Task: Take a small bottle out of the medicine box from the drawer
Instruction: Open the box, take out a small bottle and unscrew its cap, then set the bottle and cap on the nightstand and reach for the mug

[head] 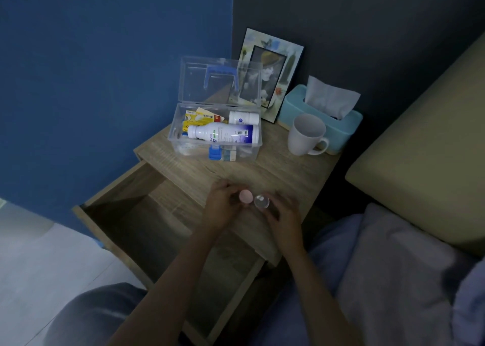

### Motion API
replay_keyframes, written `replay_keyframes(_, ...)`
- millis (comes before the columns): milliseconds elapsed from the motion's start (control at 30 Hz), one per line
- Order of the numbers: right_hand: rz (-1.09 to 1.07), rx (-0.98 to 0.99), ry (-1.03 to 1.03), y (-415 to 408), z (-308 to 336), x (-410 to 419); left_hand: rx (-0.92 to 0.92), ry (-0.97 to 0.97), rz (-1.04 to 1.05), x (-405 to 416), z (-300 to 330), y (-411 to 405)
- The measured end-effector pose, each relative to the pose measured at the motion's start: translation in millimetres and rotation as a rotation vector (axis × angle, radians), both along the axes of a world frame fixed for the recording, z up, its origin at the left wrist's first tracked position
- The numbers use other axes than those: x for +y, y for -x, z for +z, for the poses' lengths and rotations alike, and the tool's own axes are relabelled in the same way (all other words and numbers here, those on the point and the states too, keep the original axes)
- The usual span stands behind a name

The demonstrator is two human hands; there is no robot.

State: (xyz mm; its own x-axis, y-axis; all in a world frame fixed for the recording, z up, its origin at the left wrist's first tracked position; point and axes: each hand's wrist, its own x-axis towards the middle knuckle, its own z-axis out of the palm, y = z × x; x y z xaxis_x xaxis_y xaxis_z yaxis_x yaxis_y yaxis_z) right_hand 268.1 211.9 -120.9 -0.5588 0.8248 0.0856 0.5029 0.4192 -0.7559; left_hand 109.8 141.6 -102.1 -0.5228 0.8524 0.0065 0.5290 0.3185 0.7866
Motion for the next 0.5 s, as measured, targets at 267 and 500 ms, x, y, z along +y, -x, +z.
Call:
replay_keyframes(267,-0.003,-0.050,-0.013,1,1,2,0.173,0.088,-0.037,-2,-6,-2)
replay_keyframes(500,-0.054,0.038,0.089,-3,4,-2,0.295,0.071,-0.102,-15,-6,-2)
